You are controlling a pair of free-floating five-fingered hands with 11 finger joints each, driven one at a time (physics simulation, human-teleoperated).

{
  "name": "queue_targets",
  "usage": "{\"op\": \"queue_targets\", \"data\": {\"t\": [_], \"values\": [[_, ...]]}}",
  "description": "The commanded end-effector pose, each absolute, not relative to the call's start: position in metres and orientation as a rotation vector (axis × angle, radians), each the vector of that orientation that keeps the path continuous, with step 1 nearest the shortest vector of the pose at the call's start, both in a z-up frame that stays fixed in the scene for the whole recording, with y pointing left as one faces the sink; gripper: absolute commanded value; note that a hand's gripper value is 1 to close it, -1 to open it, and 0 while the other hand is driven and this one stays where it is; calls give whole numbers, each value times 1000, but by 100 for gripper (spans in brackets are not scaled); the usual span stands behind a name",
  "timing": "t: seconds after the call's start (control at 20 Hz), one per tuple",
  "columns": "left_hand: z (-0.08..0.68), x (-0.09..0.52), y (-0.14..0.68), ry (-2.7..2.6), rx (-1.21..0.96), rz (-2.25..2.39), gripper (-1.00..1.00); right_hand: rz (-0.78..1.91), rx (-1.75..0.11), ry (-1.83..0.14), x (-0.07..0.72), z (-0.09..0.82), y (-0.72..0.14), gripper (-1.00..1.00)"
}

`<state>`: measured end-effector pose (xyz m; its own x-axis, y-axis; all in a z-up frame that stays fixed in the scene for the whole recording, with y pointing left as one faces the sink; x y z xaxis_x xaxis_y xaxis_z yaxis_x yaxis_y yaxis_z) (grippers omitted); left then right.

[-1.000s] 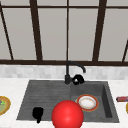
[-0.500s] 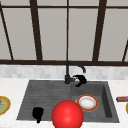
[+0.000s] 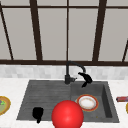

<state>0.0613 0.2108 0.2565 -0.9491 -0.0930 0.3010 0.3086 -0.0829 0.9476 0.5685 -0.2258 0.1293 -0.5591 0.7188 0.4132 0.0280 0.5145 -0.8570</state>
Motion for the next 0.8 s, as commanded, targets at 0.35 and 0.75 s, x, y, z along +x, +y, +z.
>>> {"op": "queue_targets", "data": {"t": [0.35,0.75], "values": [[257,61,211,-1919,-235,-2116,0,1167,-711,-1870,523,148,-261,-100],[257,61,211,-1919,-235,-2116,0,1228,-746,-1809,498,159,-278,-100]]}}
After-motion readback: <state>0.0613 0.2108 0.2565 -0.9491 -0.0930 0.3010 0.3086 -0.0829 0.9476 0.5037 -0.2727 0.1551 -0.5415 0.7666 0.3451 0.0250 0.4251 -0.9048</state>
